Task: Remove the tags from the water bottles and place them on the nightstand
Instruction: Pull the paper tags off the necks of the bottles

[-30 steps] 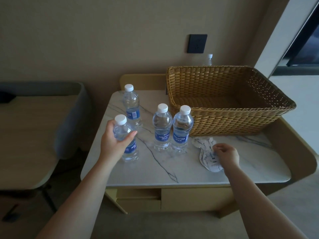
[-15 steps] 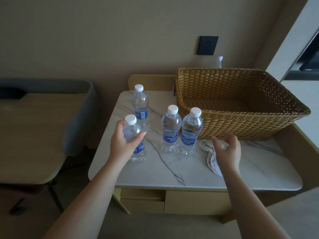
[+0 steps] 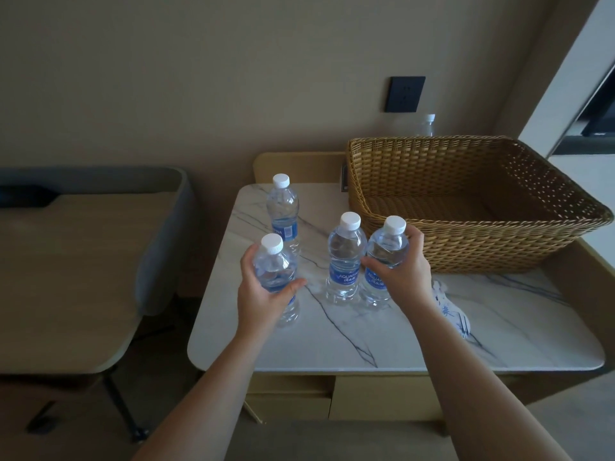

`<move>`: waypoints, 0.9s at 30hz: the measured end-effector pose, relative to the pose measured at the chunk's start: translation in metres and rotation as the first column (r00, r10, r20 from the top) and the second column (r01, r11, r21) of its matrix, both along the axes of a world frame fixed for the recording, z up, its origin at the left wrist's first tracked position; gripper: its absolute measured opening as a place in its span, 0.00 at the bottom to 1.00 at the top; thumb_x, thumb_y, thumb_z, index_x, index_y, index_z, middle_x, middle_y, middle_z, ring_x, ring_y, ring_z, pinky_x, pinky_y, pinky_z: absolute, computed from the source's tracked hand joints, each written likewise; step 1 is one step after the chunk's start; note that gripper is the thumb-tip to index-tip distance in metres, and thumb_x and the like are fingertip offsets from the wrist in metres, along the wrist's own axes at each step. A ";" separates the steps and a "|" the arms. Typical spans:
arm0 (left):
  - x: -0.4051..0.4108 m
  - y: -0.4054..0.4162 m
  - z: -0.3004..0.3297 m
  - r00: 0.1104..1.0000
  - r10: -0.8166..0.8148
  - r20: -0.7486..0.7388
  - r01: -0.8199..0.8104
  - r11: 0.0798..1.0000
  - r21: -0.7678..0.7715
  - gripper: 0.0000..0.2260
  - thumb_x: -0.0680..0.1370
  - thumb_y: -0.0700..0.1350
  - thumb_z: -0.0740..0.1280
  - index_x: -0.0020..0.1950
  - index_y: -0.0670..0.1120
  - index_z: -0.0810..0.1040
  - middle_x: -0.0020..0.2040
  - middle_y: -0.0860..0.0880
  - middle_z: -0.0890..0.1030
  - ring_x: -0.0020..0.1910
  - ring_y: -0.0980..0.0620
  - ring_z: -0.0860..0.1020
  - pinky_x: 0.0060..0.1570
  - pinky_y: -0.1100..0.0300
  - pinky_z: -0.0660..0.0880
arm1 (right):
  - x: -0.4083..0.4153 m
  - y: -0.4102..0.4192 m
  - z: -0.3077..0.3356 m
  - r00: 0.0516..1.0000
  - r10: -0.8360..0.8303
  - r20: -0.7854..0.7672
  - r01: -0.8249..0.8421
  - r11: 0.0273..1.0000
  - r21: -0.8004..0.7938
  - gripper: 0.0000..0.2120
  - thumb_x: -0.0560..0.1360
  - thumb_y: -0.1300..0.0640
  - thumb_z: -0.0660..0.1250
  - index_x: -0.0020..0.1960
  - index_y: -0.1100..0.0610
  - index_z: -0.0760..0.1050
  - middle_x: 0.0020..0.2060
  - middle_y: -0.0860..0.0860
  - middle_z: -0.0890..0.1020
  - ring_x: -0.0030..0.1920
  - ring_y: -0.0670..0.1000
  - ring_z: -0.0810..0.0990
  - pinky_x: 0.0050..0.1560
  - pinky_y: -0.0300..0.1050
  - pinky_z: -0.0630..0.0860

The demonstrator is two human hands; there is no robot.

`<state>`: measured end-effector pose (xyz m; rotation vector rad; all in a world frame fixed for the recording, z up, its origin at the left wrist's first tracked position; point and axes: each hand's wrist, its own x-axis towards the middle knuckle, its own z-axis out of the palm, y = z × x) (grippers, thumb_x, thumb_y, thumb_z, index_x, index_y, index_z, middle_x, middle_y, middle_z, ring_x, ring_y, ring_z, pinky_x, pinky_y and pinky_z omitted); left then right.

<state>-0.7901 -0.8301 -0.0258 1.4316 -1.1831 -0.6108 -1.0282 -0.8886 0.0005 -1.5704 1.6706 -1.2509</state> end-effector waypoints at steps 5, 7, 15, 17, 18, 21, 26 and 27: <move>0.005 -0.003 -0.009 0.996 0.024 0.084 -0.029 0.998 0.058 0.38 0.57 0.68 0.73 0.63 0.59 0.65 0.52 0.65 0.74 0.47 0.70 0.75 0.43 0.75 0.70 | 0.002 0.004 0.001 0.998 -0.036 -0.056 0.037 0.999 0.017 0.40 0.61 0.49 0.80 0.66 0.49 0.61 0.59 0.51 0.76 0.57 0.53 0.76 0.49 0.48 0.72; 0.005 -0.004 -0.010 0.994 0.027 0.110 -0.035 0.997 0.064 0.37 0.58 0.67 0.73 0.63 0.58 0.65 0.51 0.63 0.75 0.45 0.71 0.75 0.41 0.77 0.69 | 0.004 0.011 0.000 0.996 -0.048 -0.075 0.049 0.999 0.015 0.39 0.62 0.49 0.80 0.66 0.49 0.62 0.58 0.50 0.76 0.57 0.53 0.76 0.49 0.49 0.73; 0.007 -0.008 -0.012 0.983 0.040 0.180 -0.055 0.995 0.080 0.30 0.61 0.59 0.78 0.56 0.55 0.69 0.42 0.63 0.76 0.38 0.69 0.75 0.35 0.71 0.68 | 0.021 0.048 -0.011 0.991 -0.117 -0.058 0.114 0.992 -0.054 0.39 0.61 0.49 0.80 0.65 0.45 0.62 0.57 0.45 0.75 0.53 0.46 0.72 0.44 0.39 0.67; 0.008 -0.010 -0.014 0.980 0.010 0.196 -0.025 0.997 0.071 0.29 0.61 0.57 0.80 0.56 0.54 0.69 0.43 0.62 0.77 0.38 0.64 0.76 0.36 0.69 0.69 | 0.028 0.056 -0.013 0.986 -0.141 -0.084 0.134 0.988 -0.081 0.38 0.61 0.49 0.80 0.65 0.46 0.64 0.55 0.44 0.75 0.51 0.45 0.72 0.42 0.35 0.65; 0.007 -0.011 -0.015 0.979 -0.006 0.203 -0.007 0.998 0.063 0.30 0.61 0.56 0.80 0.57 0.52 0.70 0.43 0.59 0.77 0.39 0.60 0.77 0.37 0.68 0.69 | 0.031 0.059 -0.013 0.984 -0.150 -0.097 0.142 0.986 -0.084 0.38 0.61 0.50 0.80 0.65 0.46 0.64 0.54 0.43 0.75 0.51 0.45 0.72 0.43 0.36 0.65; 0.002 -0.010 -0.017 0.976 -0.056 0.209 0.049 0.998 0.040 0.33 0.61 0.56 0.80 0.60 0.49 0.71 0.45 0.55 0.78 0.42 0.54 0.78 0.37 0.70 0.69 | 0.037 0.068 -0.014 0.984 -0.163 -0.077 0.157 0.984 -0.086 0.37 0.61 0.51 0.79 0.64 0.45 0.64 0.53 0.41 0.74 0.51 0.42 0.73 0.43 0.35 0.67; -0.010 -0.005 -0.017 0.971 -0.179 0.160 0.181 0.983 0.003 0.35 0.60 0.65 0.75 0.62 0.54 0.69 0.49 0.57 0.79 0.43 0.60 0.78 0.39 0.77 0.67 | 0.037 0.077 -0.013 0.983 -0.180 -0.035 0.177 0.981 -0.076 0.37 0.61 0.49 0.79 0.63 0.42 0.62 0.50 0.35 0.73 0.50 0.37 0.74 0.43 0.28 0.65; -0.012 -0.004 -0.017 0.971 -0.189 0.147 0.191 0.982 0.000 0.36 0.59 0.67 0.73 0.62 0.54 0.69 0.49 0.57 0.79 0.44 0.60 0.78 0.40 0.77 0.68 | 0.037 0.079 -0.013 0.983 -0.182 -0.016 0.181 0.981 -0.068 0.39 0.60 0.47 0.80 0.64 0.42 0.61 0.51 0.36 0.72 0.51 0.40 0.74 0.44 0.30 0.66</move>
